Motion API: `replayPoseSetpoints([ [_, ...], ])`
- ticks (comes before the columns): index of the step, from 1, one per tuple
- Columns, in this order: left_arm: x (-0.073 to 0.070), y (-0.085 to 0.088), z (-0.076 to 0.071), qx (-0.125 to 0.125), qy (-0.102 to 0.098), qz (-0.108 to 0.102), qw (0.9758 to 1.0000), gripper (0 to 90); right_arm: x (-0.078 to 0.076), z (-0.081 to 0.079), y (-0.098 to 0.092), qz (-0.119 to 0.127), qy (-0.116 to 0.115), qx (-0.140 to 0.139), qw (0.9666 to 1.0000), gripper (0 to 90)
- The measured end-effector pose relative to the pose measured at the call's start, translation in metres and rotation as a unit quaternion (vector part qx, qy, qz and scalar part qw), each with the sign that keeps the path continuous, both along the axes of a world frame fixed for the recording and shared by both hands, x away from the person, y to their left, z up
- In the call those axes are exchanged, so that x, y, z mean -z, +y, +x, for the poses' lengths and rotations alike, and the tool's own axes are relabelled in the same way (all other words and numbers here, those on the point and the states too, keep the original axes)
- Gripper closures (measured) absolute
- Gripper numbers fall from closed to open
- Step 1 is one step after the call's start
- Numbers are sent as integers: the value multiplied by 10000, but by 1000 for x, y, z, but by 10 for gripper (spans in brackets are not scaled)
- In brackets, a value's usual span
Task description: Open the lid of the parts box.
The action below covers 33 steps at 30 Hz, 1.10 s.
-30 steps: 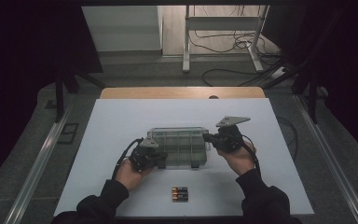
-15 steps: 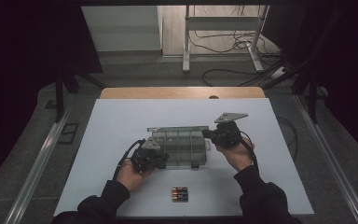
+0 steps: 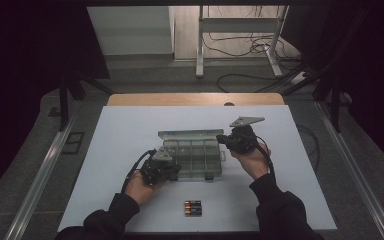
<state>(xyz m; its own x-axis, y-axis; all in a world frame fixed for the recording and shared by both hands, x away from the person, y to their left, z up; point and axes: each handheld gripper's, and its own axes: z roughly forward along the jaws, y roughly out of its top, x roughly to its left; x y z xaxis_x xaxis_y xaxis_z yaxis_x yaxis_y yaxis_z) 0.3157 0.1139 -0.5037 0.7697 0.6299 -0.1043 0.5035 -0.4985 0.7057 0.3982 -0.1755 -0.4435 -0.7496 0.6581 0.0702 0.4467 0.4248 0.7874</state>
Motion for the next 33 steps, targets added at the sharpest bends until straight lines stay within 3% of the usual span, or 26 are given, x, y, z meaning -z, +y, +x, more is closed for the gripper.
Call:
replayPoseSetpoints([
  [33, 0, 1, 1, 2, 57, -45, 10000, 891, 8, 31, 4, 78, 66, 186, 9998, 890],
])
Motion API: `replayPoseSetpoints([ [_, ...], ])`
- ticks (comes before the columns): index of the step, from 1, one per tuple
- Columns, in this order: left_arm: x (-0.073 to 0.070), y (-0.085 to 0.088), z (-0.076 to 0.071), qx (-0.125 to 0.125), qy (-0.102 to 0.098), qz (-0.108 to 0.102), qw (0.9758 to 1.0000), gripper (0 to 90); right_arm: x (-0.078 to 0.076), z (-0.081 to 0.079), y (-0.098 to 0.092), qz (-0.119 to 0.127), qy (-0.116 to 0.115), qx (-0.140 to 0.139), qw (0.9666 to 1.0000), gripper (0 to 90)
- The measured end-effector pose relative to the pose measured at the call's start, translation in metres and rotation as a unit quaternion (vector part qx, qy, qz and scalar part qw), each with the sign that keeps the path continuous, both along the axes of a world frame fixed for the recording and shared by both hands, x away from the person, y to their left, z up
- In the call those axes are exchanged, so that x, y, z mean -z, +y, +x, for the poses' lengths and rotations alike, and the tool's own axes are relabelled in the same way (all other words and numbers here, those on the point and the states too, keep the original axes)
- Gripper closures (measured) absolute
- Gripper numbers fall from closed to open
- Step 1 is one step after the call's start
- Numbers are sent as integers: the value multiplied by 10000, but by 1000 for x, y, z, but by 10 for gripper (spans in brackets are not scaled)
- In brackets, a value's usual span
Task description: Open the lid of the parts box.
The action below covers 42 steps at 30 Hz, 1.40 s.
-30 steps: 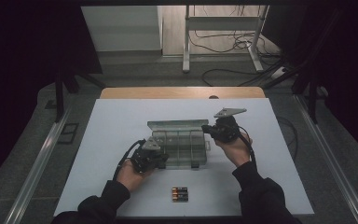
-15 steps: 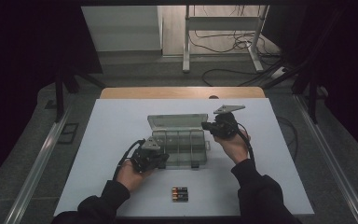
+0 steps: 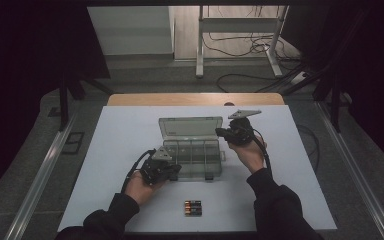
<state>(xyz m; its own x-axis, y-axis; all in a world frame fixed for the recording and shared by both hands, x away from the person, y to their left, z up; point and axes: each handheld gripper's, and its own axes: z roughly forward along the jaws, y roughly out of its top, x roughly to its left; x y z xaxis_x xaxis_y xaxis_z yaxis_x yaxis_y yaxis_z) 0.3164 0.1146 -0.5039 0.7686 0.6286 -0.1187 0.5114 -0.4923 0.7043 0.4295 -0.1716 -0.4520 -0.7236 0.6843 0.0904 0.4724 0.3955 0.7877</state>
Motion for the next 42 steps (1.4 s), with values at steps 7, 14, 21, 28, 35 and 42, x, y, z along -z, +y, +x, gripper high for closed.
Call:
replayPoseSetpoints([
  [7, 0, 0, 0, 3, -2, 10, 10000, 892, 3, 6, 3, -38, 8, 33, 10000, 890],
  [14, 0, 0, 0, 9, -9, 34, 10000, 892, 6, 10, 4, -84, 2, 53, 10000, 890],
  [21, 0, 0, 0, 7, -7, 24, 10000, 892, 9, 15, 5, -103, 21, 103, 9999, 890],
  [28, -1, 0, 0, 20, -10, 40, 10000, 892, 13, 20, 6, -147, 27, 150, 9998, 890],
  [35, -1, 0, 0, 30, -8, 46, 10000, 892, 15, 24, 5, -155, 23, 197, 9997, 890],
  [42, -1, 0, 0, 39, -7, 49, 10000, 892, 14, 32, 1, -101, 10, 288, 9995, 890],
])
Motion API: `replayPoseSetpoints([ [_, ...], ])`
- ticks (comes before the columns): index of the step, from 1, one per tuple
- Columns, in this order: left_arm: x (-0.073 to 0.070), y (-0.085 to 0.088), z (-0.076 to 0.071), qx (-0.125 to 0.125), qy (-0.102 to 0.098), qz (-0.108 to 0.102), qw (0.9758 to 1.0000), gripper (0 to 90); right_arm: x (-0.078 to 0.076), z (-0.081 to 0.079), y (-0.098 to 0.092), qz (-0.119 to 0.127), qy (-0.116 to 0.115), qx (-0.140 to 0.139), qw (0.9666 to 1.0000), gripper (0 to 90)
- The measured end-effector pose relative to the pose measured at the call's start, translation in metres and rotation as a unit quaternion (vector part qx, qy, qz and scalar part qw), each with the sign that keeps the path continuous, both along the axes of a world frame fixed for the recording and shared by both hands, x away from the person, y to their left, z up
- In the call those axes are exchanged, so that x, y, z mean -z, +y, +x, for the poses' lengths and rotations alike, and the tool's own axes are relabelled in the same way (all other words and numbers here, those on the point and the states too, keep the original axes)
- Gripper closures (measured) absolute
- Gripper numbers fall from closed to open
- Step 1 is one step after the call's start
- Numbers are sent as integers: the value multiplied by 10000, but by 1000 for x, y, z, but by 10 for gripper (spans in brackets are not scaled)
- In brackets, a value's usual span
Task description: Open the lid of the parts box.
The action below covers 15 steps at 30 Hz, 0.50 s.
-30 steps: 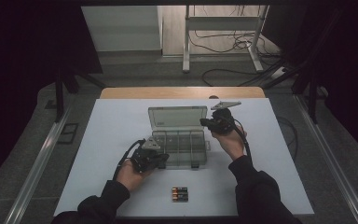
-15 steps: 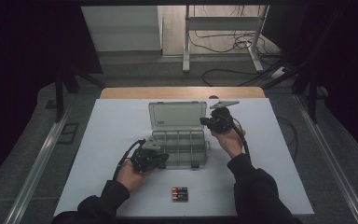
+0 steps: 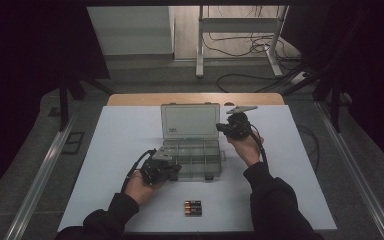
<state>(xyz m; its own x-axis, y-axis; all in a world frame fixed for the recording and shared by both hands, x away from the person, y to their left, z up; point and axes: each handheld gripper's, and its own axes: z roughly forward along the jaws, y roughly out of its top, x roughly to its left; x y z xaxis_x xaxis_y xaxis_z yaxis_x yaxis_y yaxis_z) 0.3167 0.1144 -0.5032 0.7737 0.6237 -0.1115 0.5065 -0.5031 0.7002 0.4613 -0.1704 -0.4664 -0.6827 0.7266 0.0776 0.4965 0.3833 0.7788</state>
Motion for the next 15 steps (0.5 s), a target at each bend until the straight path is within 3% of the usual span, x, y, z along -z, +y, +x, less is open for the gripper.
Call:
replayPoseSetpoints([
  [8, 0, 0, 0, 7, 1, 4, 10000, 892, 0, 10, -2, 32, -35, 82, 10000, 890],
  [15, 0, 0, 0, -4, -4, 8, 10000, 892, -3, 8, -4, 5, -49, 80, 10000, 889],
])
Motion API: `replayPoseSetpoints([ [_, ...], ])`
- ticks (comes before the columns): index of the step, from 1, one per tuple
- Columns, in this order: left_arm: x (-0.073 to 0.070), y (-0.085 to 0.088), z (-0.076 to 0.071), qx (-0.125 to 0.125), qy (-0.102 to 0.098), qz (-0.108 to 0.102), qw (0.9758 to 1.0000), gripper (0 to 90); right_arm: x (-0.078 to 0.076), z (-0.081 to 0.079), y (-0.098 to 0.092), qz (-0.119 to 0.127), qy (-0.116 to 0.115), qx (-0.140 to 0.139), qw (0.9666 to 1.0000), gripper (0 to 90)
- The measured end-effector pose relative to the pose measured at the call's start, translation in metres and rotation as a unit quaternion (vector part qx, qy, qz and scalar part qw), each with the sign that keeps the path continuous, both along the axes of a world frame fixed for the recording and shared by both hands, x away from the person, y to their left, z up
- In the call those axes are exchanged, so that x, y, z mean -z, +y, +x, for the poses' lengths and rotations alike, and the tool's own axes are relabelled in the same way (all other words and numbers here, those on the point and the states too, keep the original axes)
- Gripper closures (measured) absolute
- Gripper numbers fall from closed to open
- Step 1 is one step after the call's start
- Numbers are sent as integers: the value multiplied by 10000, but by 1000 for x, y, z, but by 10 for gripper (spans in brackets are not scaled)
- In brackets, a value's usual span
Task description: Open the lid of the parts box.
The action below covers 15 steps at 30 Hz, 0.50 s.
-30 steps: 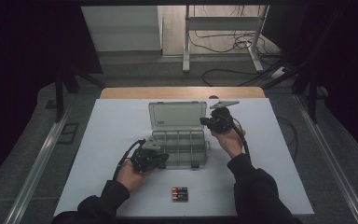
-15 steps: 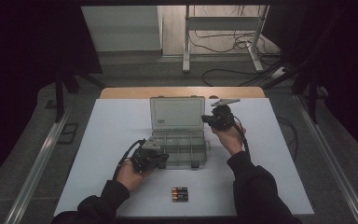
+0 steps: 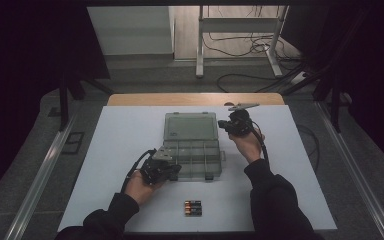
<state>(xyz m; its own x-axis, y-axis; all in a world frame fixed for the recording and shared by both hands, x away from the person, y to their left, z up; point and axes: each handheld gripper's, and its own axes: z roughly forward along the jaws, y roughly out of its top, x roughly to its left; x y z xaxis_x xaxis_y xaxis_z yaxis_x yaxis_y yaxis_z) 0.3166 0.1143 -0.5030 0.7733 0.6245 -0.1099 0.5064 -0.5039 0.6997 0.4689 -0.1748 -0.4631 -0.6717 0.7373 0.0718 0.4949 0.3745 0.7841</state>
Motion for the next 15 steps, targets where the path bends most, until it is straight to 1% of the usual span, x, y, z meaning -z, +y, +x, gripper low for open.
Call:
replayPoseSetpoints([
  [5, 0, 1, 0, 6, 0, -13, 10000, 885, -4, -6, 1, -65, -38, -33, 10000, 854],
  [7, 0, 1, 0, -13, 16, -53, 10000, 882, -7, -8, 0, -110, -74, -74, 9999, 840],
  [11, -1, 2, 0, -31, 31, -83, 10000, 875, -12, -13, -1, -102, -121, -109, 9998, 801],
  [12, -2, 3, 0, -23, 18, -79, 10000, 874, -13, -15, -1, -93, -115, -122, 9998, 791],
  [15, -4, 5, -1, -72, -34, -164, 9998, 873, -16, -19, -2, -141, -147, -197, 9996, 765],
])
